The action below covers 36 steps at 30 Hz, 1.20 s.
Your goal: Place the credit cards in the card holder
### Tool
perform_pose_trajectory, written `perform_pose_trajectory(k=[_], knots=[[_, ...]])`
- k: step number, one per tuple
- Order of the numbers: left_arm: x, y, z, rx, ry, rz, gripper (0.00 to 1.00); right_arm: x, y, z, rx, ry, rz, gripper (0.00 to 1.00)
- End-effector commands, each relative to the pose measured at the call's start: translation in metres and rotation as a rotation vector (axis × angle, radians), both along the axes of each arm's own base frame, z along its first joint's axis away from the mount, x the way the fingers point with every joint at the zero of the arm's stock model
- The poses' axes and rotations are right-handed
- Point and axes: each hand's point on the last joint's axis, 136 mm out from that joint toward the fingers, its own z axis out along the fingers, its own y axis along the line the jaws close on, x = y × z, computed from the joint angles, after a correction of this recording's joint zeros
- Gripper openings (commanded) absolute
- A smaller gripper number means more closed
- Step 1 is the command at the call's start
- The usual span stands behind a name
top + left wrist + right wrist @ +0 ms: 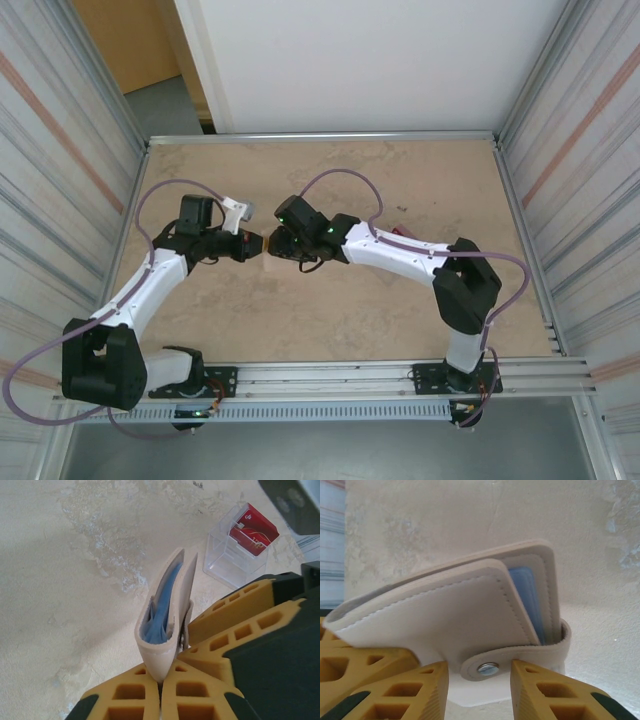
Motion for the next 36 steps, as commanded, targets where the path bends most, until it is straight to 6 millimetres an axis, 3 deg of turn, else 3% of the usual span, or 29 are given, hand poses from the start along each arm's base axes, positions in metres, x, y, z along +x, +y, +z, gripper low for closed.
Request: perform_pose_trajectory(k=[1,8,12,21,24,36], knots=[[0.002,-0.006,0.013,-0.014,-0.036,-0.035,0.0,0.007,0.004,0.0,0.027,0.024,-0.023,0.36],[0.0,-0.009,0.017,-0.036,-0.031,-0.051,0.0,0.013,-0.001,-0.008,0.018,0.036,-0.035,0.32],[0.0,-0.01,0.016,-0.038,-0.023,-0.055,0.0,0.018,-0.004,-0.009,0.016,0.037,-0.034,0.21],[0.002,-0.008,0.014,-0.027,-0.019,-0.047,0.0,0.022,-0.023,-0.012,-0.018,0.036,-0.053,0.08],[0.002,-0.007,0.014,-0.024,-0.023,-0.046,0.0,0.022,-0.026,-0.01,-0.015,0.029,-0.056,0.0],[0.001,-0.014,0.01,-0.022,-0.01,-0.062,0.0,0.016,-0.043,0.0,-0.023,-0.006,-0.065,0.0]])
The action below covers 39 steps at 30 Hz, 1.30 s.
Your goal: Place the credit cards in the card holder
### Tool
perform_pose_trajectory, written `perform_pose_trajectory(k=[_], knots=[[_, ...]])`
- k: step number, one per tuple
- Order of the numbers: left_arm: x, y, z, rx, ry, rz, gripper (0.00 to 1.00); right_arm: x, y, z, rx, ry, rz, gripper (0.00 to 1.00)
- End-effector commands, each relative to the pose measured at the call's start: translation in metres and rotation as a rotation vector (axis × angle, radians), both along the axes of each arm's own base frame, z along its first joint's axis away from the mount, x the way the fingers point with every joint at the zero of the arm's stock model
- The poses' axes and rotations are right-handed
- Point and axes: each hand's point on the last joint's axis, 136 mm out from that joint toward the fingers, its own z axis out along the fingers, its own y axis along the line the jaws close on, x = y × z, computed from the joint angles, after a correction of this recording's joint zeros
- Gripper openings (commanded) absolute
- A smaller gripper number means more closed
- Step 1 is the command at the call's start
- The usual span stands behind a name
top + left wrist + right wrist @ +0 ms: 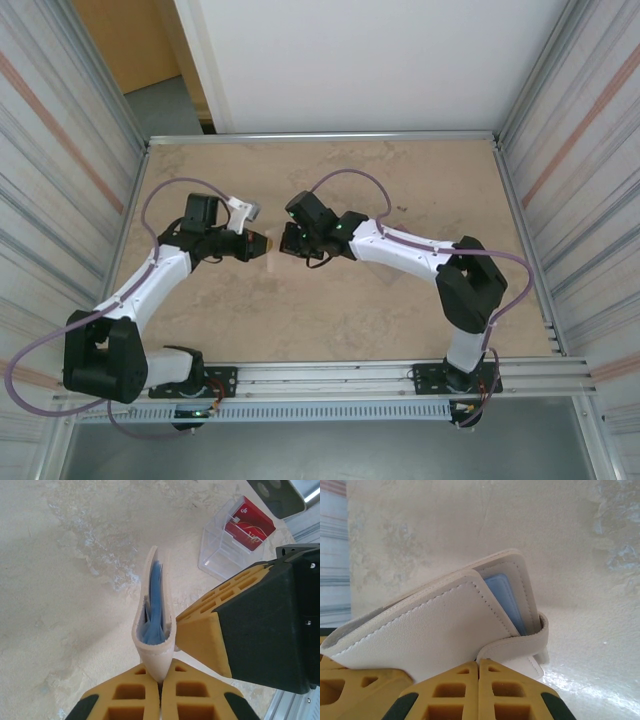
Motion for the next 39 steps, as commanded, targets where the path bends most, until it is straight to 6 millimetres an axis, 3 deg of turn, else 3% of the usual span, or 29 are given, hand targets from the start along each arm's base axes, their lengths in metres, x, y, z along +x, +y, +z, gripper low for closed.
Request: perform_pose_trajectory(k=[1,5,11,16,20,24,30,34,39], knots=[[0.0,-0.004,0.012,-0.019,-0.024,-0.031,0.0,0.006,-0.032,0.004,-0.067,-0.039,-0.051,0.0],[-0.001,-0.007,0.01,-0.023,-0.015,-0.038,0.0,0.002,-0.052,0.0,-0.088,-0.037,-0.068,0.0],[-0.001,-0.015,0.005,-0.031,0.018,-0.056,0.0,-0.001,-0.053,0.006,-0.089,-0.034,-0.052,0.0],[-0.007,-0.024,0.002,-0.035,0.035,-0.08,0.0,-0.013,-0.081,0.003,-0.176,-0.034,-0.062,0.37],[-0.013,-0.035,-0.004,-0.03,0.049,-0.117,0.0,-0.025,-0.11,0.012,-0.264,-0.071,-0.073,0.43],[-0.021,-0.045,-0.015,-0.061,0.113,-0.123,0.0,-0.036,-0.126,0.024,-0.272,-0.092,-0.075,0.49],[-0.034,-0.066,-0.039,-0.094,0.239,-0.146,0.0,-0.058,-0.135,0.029,-0.246,-0.092,-0.072,0.5],[-0.031,-0.076,-0.049,-0.079,0.313,-0.156,0.0,-0.068,-0.131,0.019,-0.26,-0.067,-0.05,0.39],[-0.026,-0.082,-0.061,-0.073,0.393,-0.169,0.0,-0.077,-0.112,0.005,-0.244,-0.037,-0.001,0.28]])
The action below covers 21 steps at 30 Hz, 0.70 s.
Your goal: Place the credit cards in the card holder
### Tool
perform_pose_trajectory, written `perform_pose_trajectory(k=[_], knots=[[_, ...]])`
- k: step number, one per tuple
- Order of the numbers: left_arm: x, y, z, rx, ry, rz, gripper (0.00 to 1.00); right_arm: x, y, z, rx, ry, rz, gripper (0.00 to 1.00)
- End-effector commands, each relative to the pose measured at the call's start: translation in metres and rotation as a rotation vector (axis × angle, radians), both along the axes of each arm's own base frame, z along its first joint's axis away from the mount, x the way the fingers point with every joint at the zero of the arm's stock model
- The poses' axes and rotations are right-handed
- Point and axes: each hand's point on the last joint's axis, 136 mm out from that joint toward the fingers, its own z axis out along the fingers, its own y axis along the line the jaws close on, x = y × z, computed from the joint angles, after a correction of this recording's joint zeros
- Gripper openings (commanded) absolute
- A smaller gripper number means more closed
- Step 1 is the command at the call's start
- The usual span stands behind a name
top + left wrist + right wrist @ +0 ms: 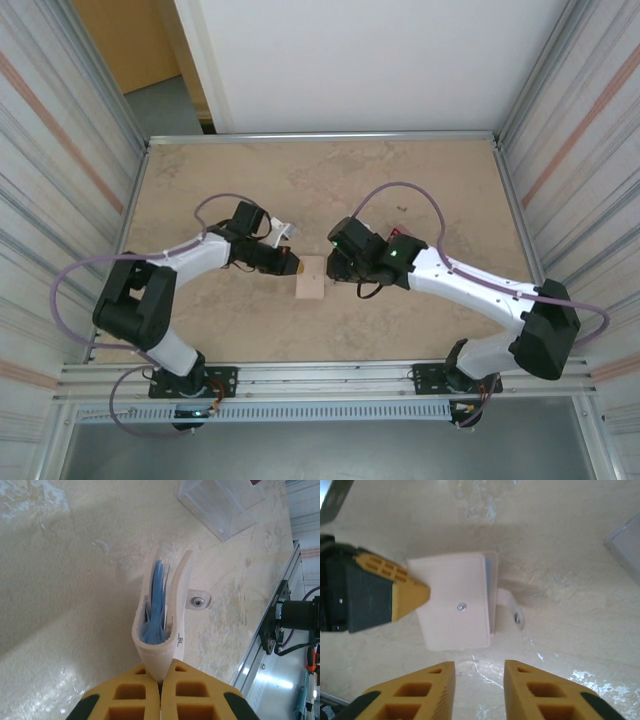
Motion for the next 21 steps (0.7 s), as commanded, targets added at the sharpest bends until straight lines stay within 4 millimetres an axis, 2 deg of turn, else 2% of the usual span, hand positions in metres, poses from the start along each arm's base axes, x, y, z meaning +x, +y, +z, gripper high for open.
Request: perform_pose_trajectory(k=[1,3,4,6,7,9,13,16,21], knots=[[0.003,-0.009,0.008,-0.04,0.055,-0.013,0.0,-0.006,0.009,-0.01,0.001,0.036,0.016,0.26],[0.005,-0.009,0.003,-0.025,0.075,-0.012,0.0,-0.007,0.013,-0.017,-0.003,0.051,0.026,0.23],[0.006,-0.009,0.002,-0.016,0.074,-0.011,0.04,-0.006,0.015,-0.019,0.001,0.057,0.029,0.22],[0.008,-0.007,0.0,-0.005,0.071,-0.009,0.2,-0.006,0.018,-0.024,0.002,0.065,0.037,0.21],[0.008,-0.006,-0.001,0.003,0.069,-0.006,0.26,-0.005,0.02,-0.027,0.0,0.072,0.039,0.2],[0.011,-0.003,-0.005,0.026,0.061,0.005,0.28,-0.002,0.021,-0.034,0.002,0.084,0.04,0.18],[0.021,0.008,-0.013,0.116,0.026,0.043,0.45,0.005,0.022,-0.045,0.007,0.113,0.035,0.16],[0.029,0.017,-0.009,0.168,-0.033,0.059,0.53,0.01,0.026,-0.047,0.016,0.121,0.038,0.15],[0.037,0.032,0.008,0.244,-0.183,0.06,0.64,0.017,0.03,-0.05,0.018,0.13,0.045,0.15]])
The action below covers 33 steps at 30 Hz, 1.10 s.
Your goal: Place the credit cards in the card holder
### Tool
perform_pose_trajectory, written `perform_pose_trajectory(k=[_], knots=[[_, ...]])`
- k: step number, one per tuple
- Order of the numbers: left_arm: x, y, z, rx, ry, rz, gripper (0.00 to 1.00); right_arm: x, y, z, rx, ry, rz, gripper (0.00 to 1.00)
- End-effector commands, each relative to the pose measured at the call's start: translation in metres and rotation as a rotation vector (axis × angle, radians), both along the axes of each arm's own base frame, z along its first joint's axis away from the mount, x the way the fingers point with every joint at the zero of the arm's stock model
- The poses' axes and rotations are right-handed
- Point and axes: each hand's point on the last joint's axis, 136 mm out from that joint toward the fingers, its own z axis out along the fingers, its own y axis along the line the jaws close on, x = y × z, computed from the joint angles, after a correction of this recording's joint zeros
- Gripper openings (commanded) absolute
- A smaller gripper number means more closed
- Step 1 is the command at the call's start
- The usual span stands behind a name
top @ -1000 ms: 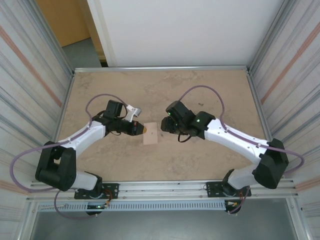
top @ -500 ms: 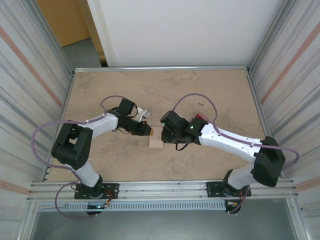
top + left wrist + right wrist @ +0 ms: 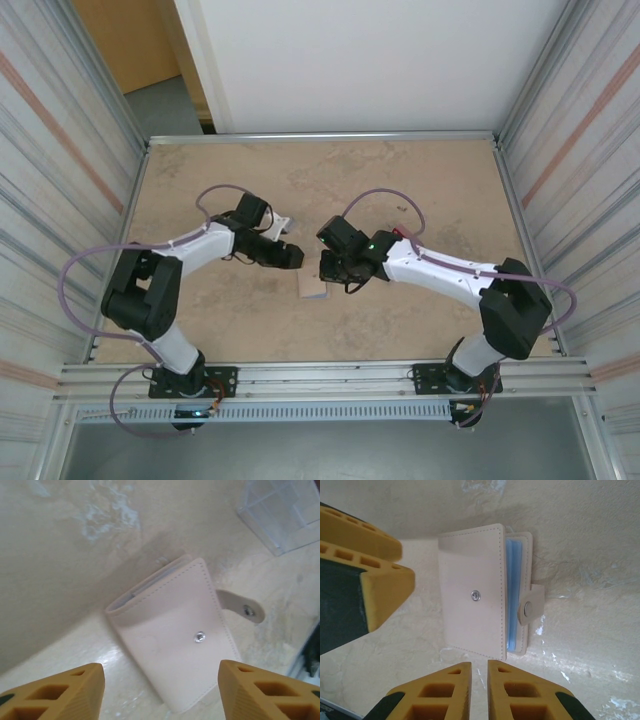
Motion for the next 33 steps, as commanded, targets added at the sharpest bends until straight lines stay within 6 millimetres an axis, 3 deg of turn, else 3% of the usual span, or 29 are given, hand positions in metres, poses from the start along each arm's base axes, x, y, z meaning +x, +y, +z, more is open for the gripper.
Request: perform_pose_trajectory(k=[1,7,9,12,15,33], knots=[[0.011,0.015,0.025,0.076,-0.163,-0.018,0.66,0.004,0.007,-0.002,0.009,0.01,0.031,0.15],[0.01,0.031,0.046,0.114,-0.33,-0.058,0.82,0.012,0.02,-0.008,0.006,0.036,0.055,0.07],[0.009,0.034,0.049,0.116,-0.357,-0.07,0.83,0.015,0.02,-0.014,-0.009,0.057,0.05,0.0],[0.008,0.037,0.052,0.12,-0.38,-0.087,0.87,0.02,0.016,-0.02,-0.033,0.073,0.035,0.0],[0.007,0.035,0.057,0.116,-0.396,-0.112,0.98,0.025,0.011,-0.024,-0.059,0.079,0.027,0.0],[-0.008,0.025,0.069,0.057,-0.397,-0.209,0.97,0.024,-0.024,-0.044,-0.118,0.125,-0.029,0.0]])
